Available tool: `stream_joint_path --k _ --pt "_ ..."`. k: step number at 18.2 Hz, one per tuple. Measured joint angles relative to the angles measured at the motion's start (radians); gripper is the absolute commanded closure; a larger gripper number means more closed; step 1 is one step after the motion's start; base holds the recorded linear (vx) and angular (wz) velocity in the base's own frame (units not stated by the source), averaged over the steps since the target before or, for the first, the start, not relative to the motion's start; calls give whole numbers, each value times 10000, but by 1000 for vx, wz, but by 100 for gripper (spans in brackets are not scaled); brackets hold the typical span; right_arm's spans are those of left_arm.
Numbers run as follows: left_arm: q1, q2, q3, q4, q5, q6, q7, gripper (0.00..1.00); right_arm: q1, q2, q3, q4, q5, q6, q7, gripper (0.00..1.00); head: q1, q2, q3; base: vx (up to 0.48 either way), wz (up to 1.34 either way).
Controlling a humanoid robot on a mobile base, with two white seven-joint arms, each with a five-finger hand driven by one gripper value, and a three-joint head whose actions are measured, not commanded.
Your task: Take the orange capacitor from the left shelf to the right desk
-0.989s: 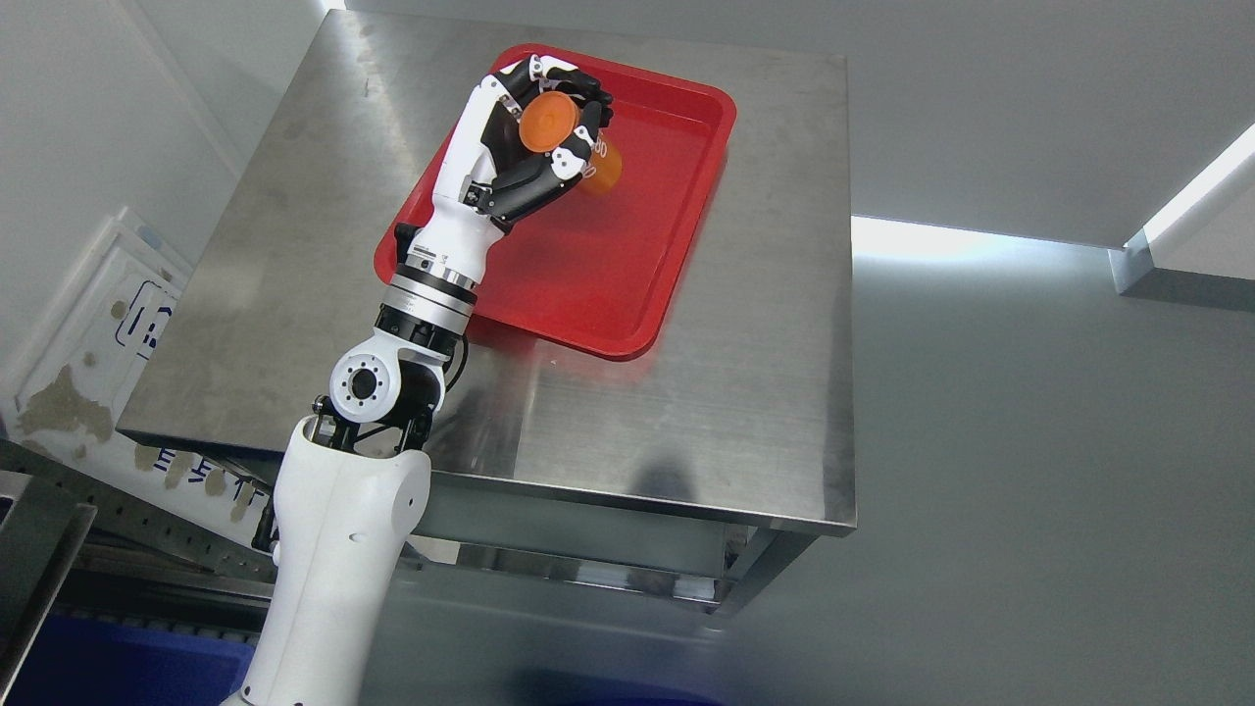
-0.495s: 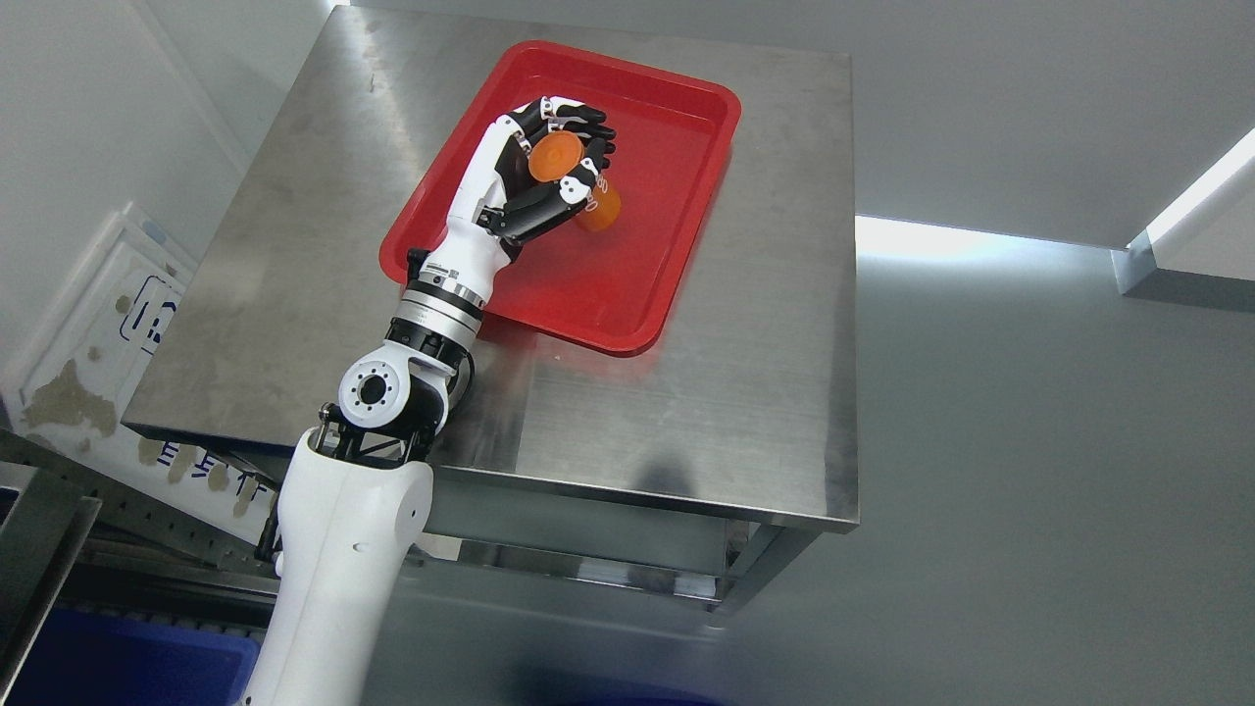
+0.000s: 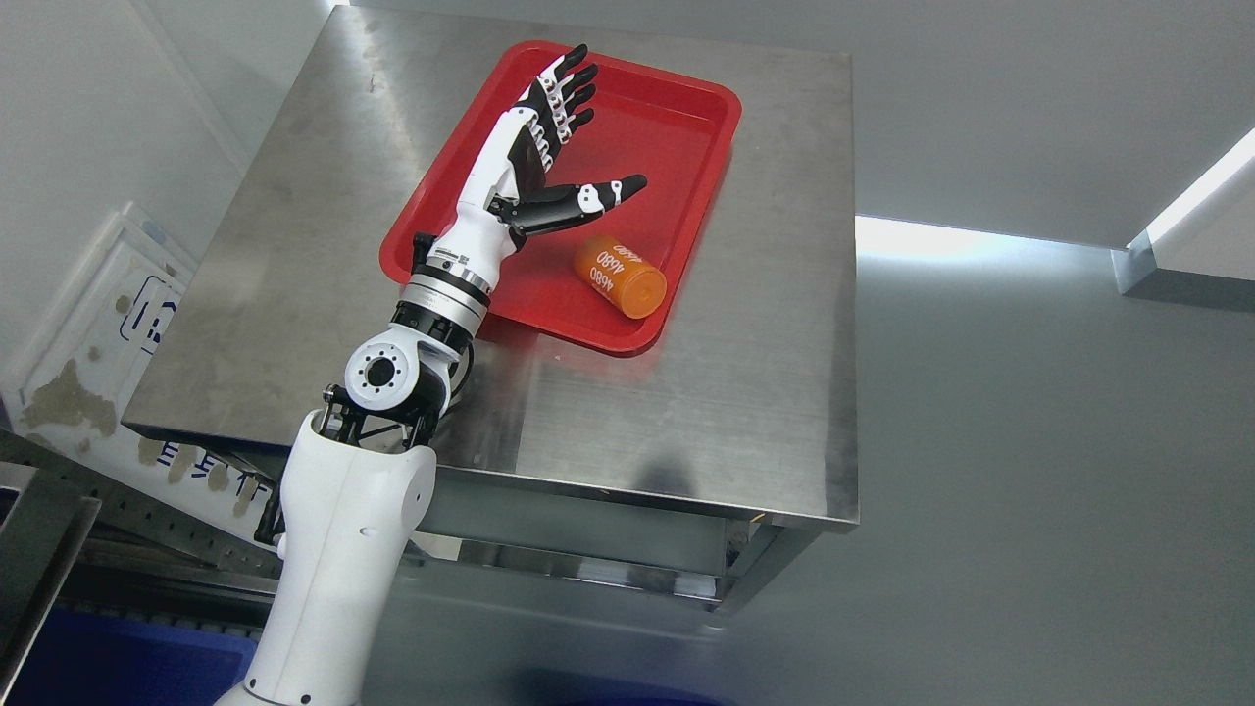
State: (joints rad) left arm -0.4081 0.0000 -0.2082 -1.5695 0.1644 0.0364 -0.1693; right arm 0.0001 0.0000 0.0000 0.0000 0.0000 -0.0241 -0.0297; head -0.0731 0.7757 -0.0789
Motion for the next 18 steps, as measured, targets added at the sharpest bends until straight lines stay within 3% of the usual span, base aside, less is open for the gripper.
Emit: stream_joint_path --k 6,14,18 --pt "-638 0 541 23 53 -1076 -11 0 0 0 0 0 0 2 0 0 0 0 0 0 0" --pt "-1643 -1 2244 1107 261 -1159 -98 0 0 0 0 0 0 5 0 0 0 0 0 0 0" --pt "-1903 -1 2939 2148 255 -543 260 0 -1 0 0 0 0 7 0 0 0 0 0 0 0"
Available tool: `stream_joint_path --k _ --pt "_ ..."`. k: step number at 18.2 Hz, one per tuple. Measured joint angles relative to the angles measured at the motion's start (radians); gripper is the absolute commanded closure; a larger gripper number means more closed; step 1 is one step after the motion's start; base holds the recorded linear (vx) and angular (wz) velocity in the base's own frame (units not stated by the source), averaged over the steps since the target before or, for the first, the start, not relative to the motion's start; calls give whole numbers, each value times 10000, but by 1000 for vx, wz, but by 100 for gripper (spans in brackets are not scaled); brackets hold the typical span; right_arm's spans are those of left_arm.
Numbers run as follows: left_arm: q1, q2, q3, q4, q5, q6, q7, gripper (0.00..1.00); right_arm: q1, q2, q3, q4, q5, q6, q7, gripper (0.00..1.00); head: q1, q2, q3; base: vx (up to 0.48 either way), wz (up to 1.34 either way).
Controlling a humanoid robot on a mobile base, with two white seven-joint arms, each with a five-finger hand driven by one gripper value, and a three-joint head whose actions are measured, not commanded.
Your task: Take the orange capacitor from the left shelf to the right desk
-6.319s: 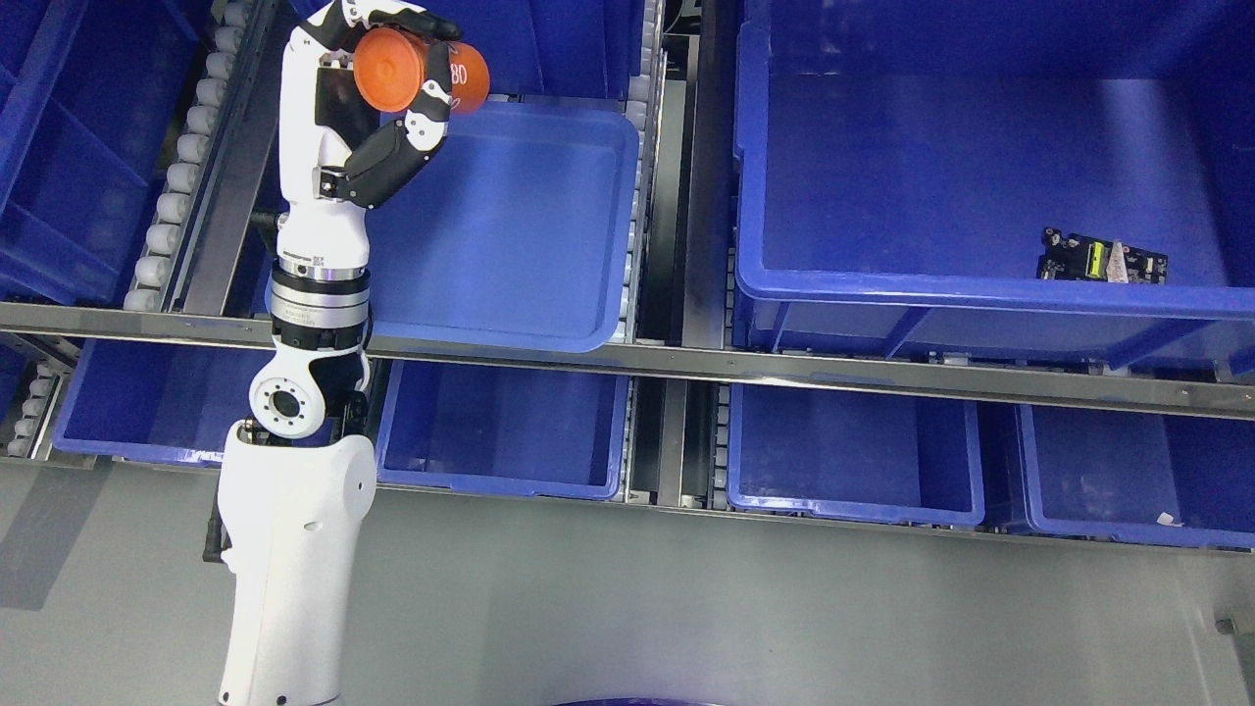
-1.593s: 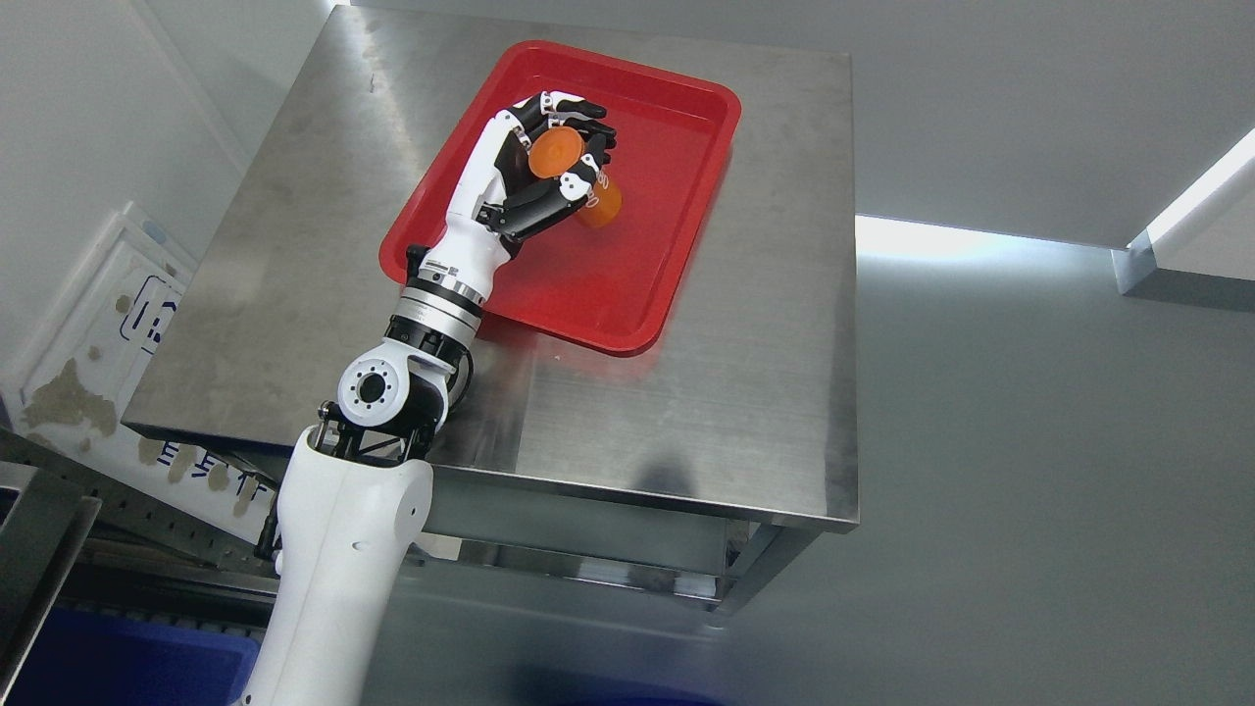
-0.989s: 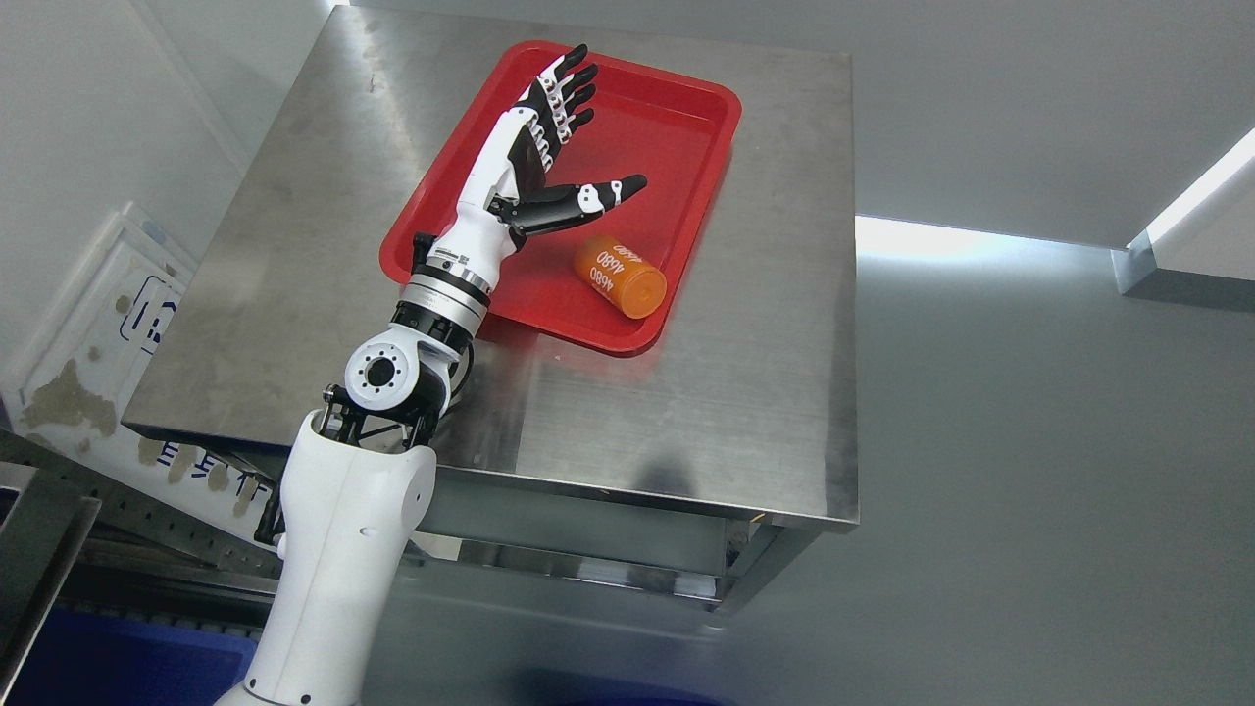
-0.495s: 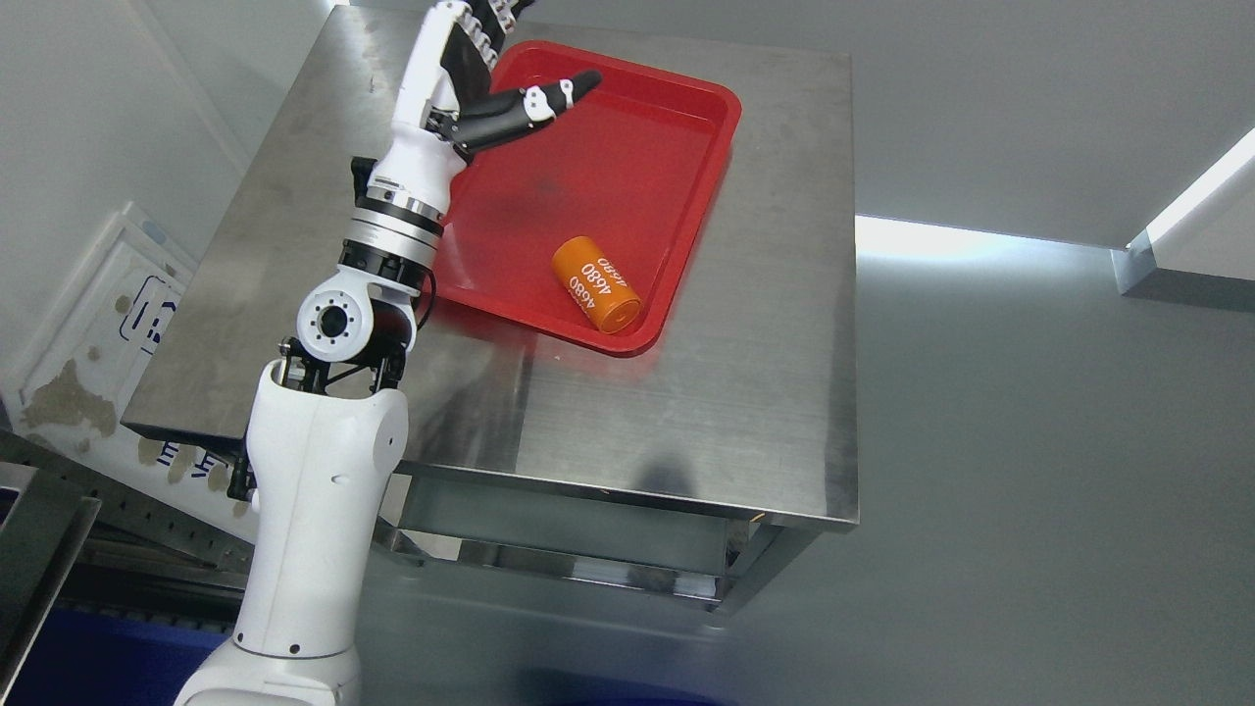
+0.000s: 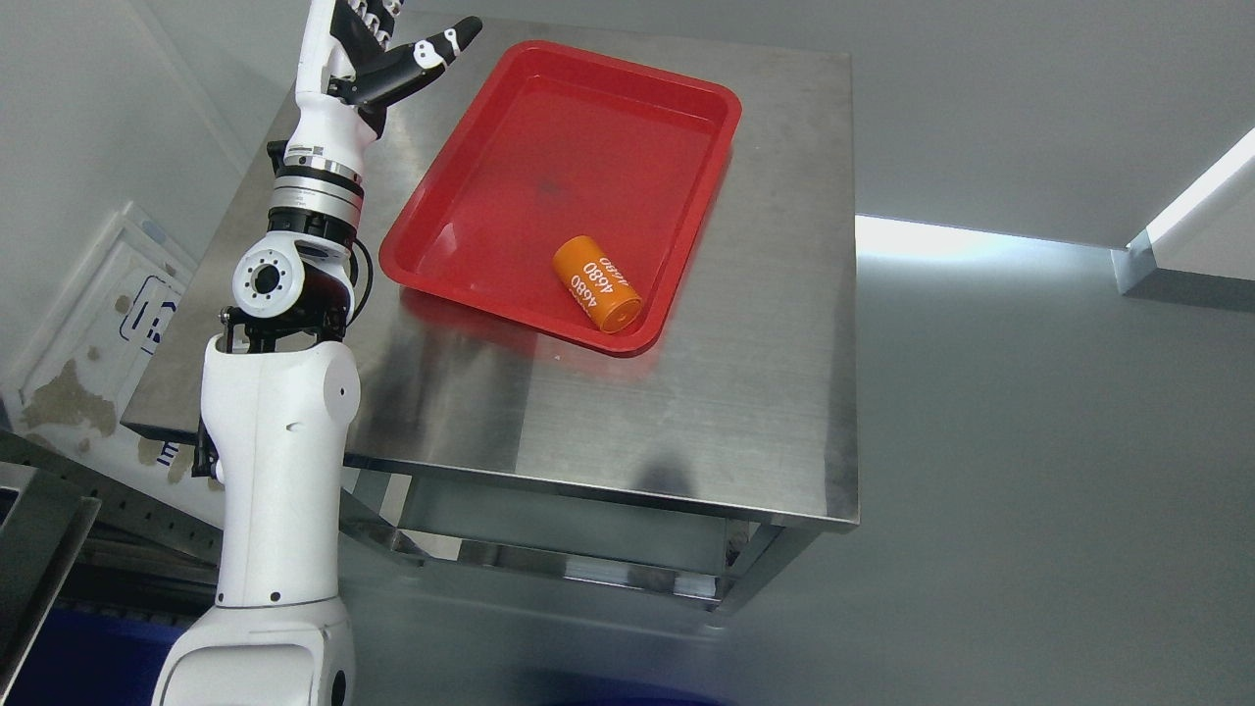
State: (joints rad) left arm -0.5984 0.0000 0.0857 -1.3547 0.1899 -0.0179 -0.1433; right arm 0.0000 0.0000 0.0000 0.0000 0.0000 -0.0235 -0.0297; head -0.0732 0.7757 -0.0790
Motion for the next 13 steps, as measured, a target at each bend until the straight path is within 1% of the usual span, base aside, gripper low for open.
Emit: stream_joint_path --k 5,13 --pt "-139 0 616 928 -61 260 209 0 0 0 0 0 0 41 0 0 0 0 0 0 0" --pt "0 0 1096 1761 -585 332 189 0 0 0 0 0 0 3 0 0 0 0 0 0 0"
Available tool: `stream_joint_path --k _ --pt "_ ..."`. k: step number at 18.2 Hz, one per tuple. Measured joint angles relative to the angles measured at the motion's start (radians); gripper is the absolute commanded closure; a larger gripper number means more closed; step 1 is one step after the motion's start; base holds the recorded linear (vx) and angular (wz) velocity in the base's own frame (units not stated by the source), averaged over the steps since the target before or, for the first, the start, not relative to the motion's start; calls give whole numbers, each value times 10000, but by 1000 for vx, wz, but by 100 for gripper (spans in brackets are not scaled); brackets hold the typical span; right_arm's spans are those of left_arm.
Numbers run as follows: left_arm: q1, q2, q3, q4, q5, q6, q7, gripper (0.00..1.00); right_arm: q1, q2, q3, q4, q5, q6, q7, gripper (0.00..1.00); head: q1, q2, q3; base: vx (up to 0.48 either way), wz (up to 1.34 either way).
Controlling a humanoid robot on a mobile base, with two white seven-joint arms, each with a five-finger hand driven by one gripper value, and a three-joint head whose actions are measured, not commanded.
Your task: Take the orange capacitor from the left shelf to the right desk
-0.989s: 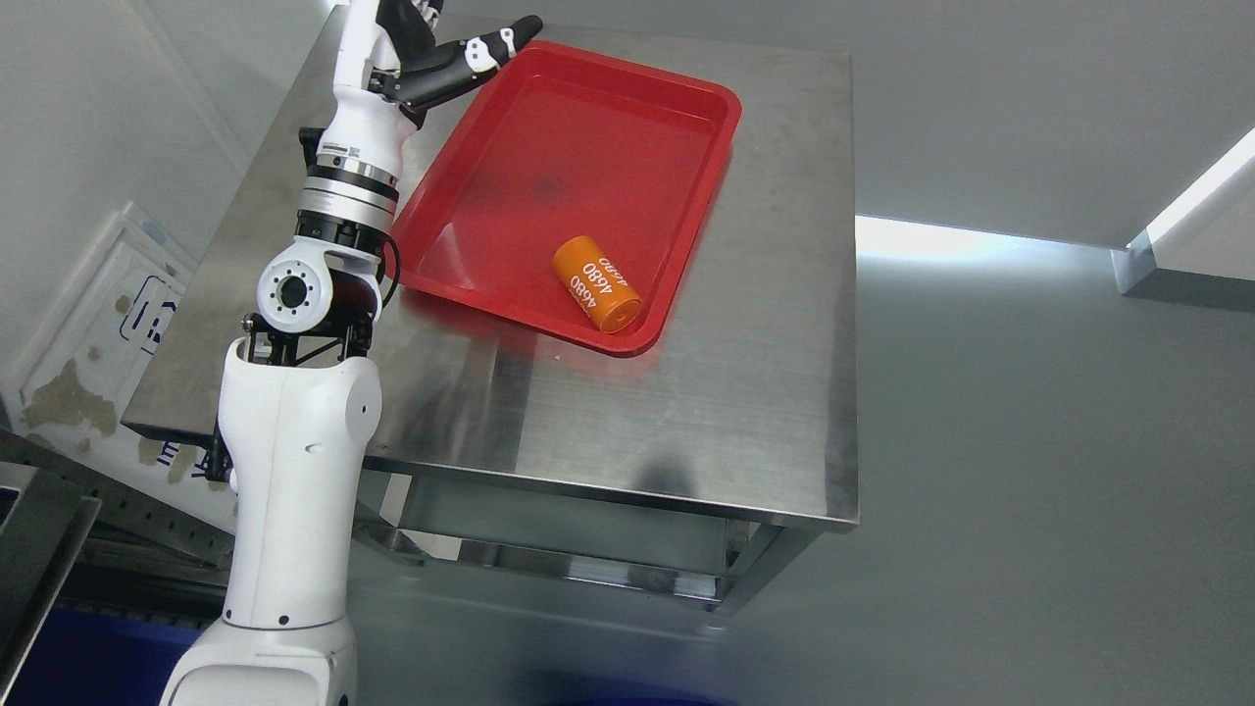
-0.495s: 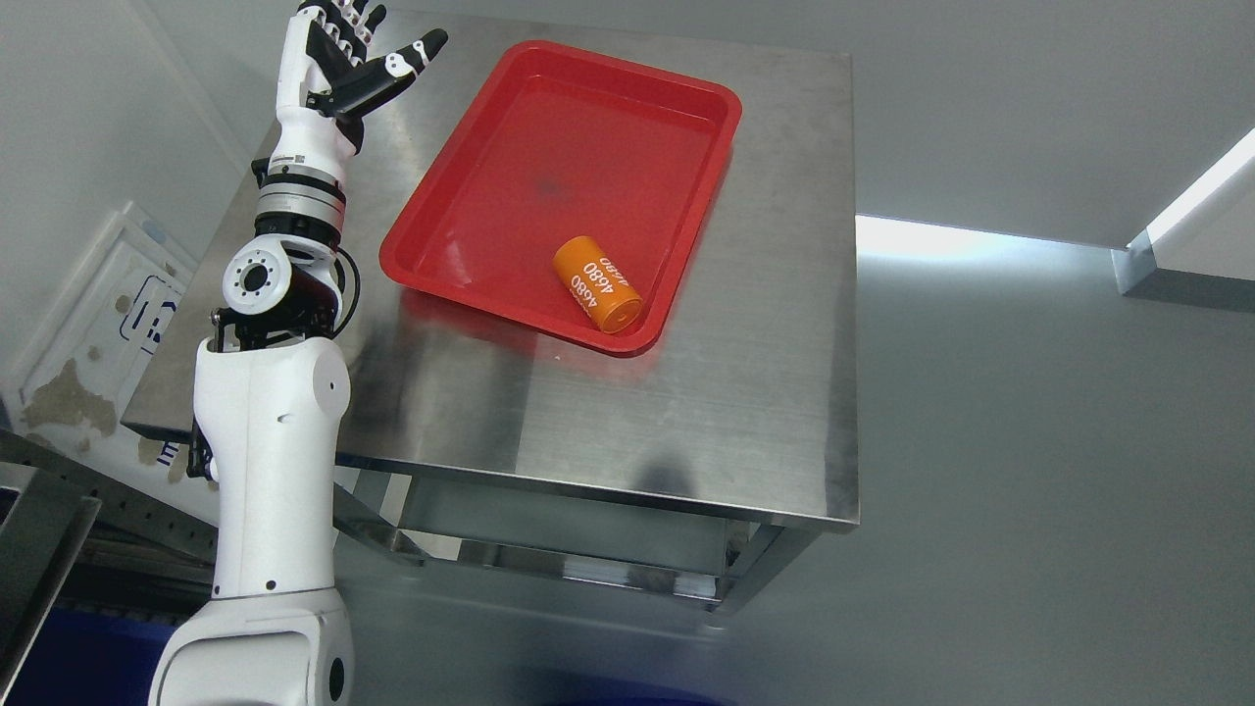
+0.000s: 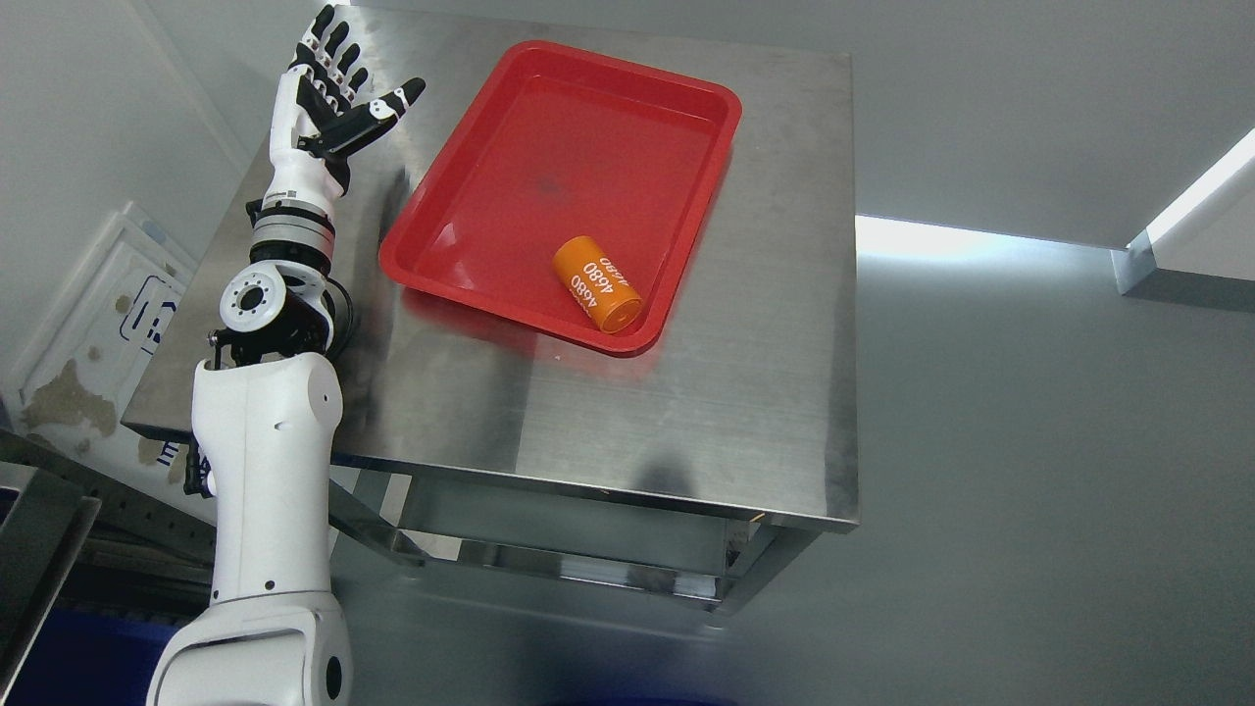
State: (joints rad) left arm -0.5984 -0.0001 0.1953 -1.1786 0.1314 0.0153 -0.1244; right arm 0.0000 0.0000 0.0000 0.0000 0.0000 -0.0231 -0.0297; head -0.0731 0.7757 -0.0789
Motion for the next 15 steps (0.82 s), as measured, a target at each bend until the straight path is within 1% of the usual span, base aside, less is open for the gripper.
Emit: stream_joint_path --k 15 --pt "164 0 353 490 -272 296 -53 0 0 0 0 0 0 -15 0 0 0 0 0 0 0"
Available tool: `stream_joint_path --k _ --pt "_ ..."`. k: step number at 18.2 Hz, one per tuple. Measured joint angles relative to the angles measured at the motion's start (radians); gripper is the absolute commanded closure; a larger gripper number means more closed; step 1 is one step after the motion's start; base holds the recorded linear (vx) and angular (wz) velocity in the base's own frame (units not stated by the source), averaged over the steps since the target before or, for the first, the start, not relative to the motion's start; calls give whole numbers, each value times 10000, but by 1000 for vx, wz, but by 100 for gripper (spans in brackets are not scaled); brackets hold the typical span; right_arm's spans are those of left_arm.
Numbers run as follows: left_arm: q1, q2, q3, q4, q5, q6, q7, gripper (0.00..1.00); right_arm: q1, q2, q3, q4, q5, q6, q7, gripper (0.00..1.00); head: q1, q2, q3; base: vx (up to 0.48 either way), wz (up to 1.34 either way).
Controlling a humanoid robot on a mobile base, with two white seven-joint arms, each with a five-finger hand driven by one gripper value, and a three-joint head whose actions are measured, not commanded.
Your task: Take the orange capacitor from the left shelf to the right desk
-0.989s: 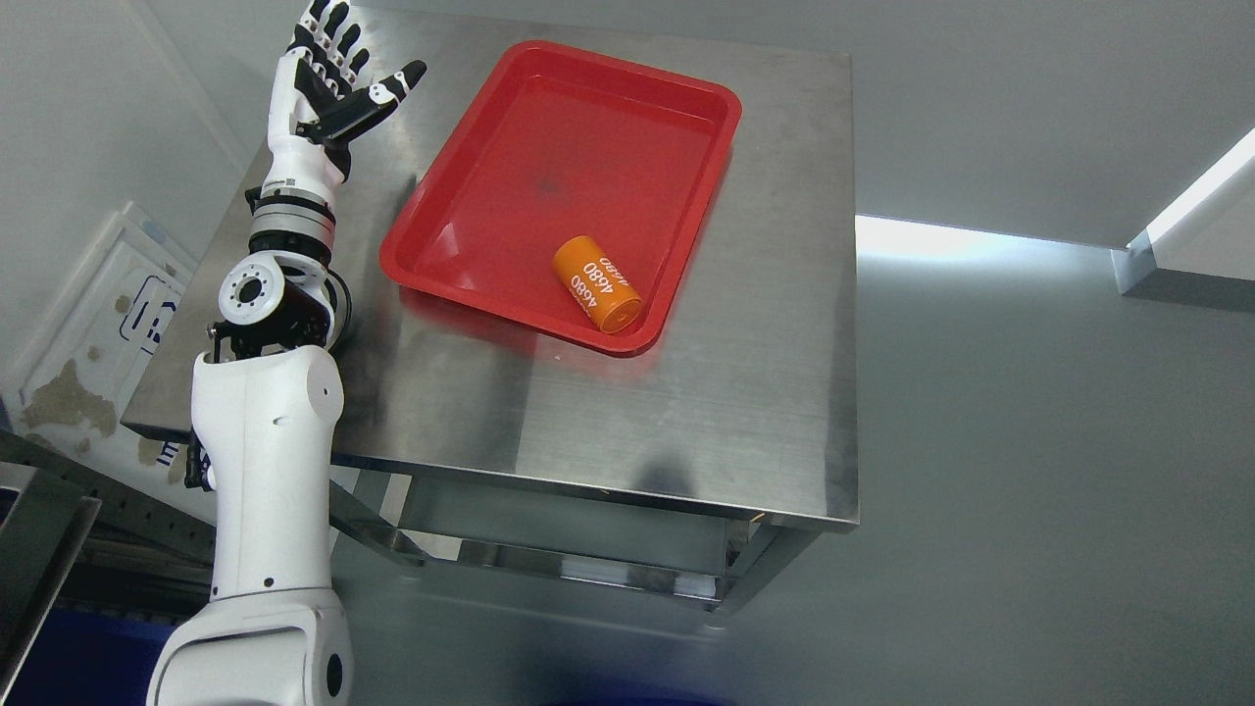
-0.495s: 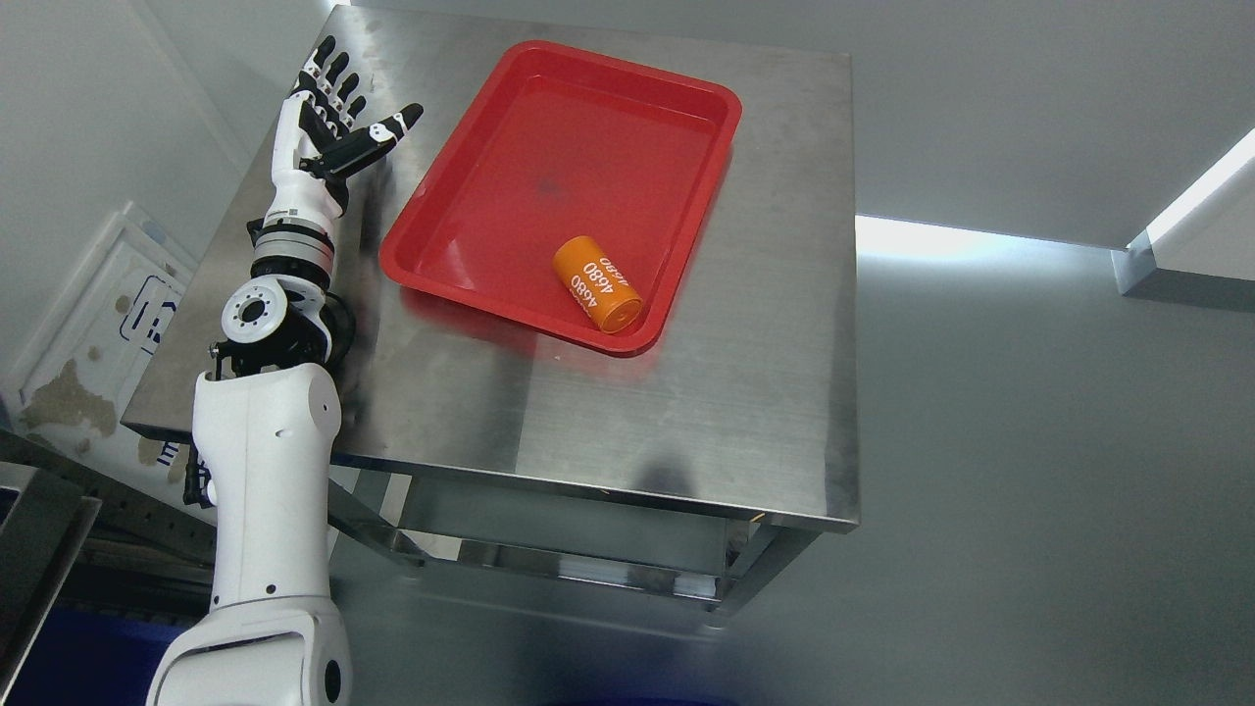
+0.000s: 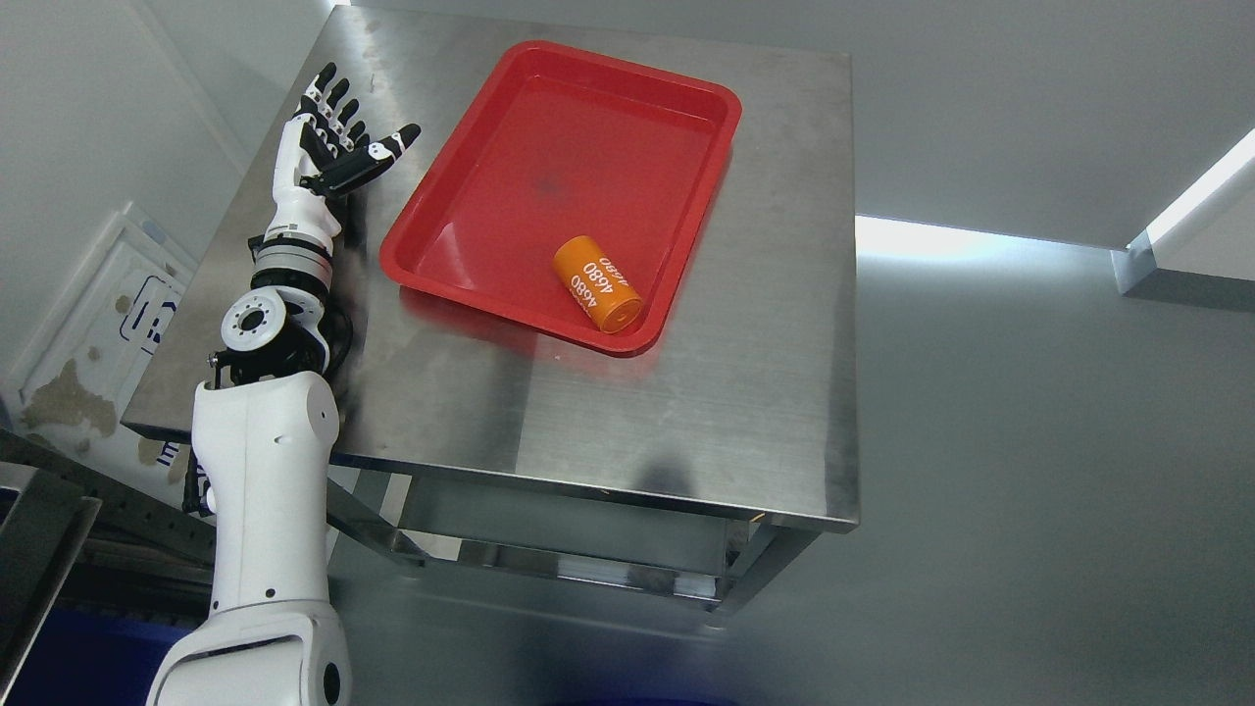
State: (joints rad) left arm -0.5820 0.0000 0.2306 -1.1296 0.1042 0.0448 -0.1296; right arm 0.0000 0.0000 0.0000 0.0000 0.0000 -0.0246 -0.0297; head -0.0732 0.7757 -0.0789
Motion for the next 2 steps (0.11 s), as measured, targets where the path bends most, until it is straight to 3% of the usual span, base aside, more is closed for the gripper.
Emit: stream_joint_path --k 2 --pt "0 0 24 17 -4 0 -9 0 0 0 0 0 0 0 0 0 0 0 0 0 0"
